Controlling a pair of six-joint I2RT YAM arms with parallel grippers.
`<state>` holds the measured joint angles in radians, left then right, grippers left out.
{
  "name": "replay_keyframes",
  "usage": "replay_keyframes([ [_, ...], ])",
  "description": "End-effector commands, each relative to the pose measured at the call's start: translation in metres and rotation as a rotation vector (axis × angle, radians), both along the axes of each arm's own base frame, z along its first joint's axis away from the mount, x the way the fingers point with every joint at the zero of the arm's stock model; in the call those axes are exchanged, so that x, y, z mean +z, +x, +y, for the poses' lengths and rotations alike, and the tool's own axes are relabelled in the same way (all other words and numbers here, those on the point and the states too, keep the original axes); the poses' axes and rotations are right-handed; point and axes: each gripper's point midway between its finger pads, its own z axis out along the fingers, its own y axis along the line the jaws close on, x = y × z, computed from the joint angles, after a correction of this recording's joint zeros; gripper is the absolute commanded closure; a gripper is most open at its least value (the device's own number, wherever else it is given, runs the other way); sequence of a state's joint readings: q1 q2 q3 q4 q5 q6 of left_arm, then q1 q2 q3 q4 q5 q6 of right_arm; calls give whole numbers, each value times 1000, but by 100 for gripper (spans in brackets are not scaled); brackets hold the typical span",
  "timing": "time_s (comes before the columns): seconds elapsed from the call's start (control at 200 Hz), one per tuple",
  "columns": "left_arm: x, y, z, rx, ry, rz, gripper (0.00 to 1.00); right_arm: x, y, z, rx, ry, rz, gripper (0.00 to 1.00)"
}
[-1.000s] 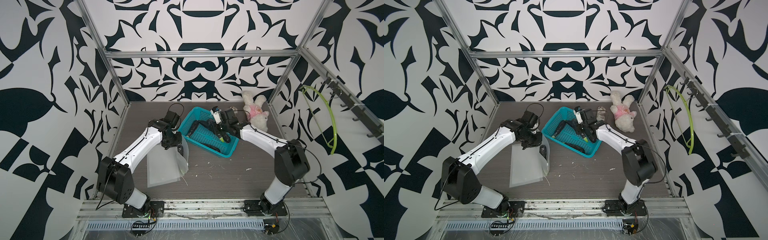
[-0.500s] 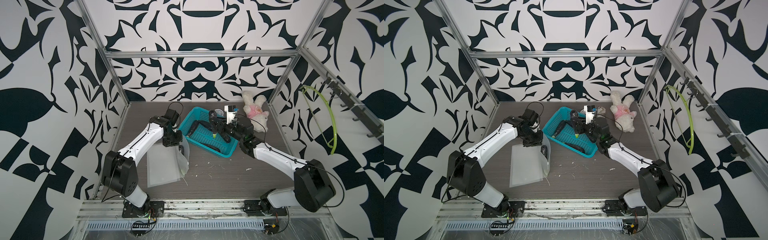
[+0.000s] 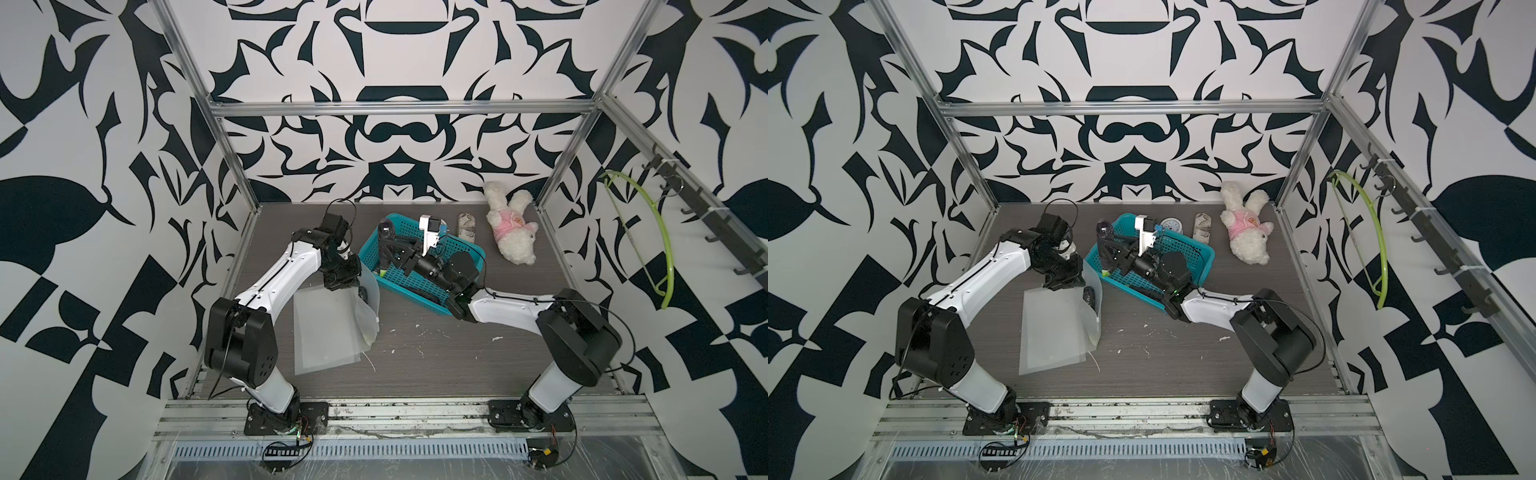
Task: Place the eggplant in a zip-top bag and seal the zipper
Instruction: Place the eggplant in the zipper food storage bag.
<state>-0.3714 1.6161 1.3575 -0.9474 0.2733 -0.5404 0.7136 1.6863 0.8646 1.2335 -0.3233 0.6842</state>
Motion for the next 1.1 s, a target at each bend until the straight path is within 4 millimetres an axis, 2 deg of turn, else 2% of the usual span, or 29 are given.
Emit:
replay_keyframes([
  [0.0,8,4,-4,7,-31,-4,100,54,-15,0,25,160,-126,58],
  [0.12,9,4,-3,18,-46,-5,100,34,-23,15,56,138,-97,58],
  [0.53,35,11,3,59,-135,-75,100,-36,-40,29,102,-6,-8,59],
  [0.72,44,12,6,59,-130,-104,100,-70,-40,46,156,-192,78,59],
  [0.895,45,9,17,62,-66,-112,100,-83,-40,51,167,-305,112,58],
  [1.095,41,7,25,59,-14,-108,100,-93,-50,69,189,-500,98,56],
])
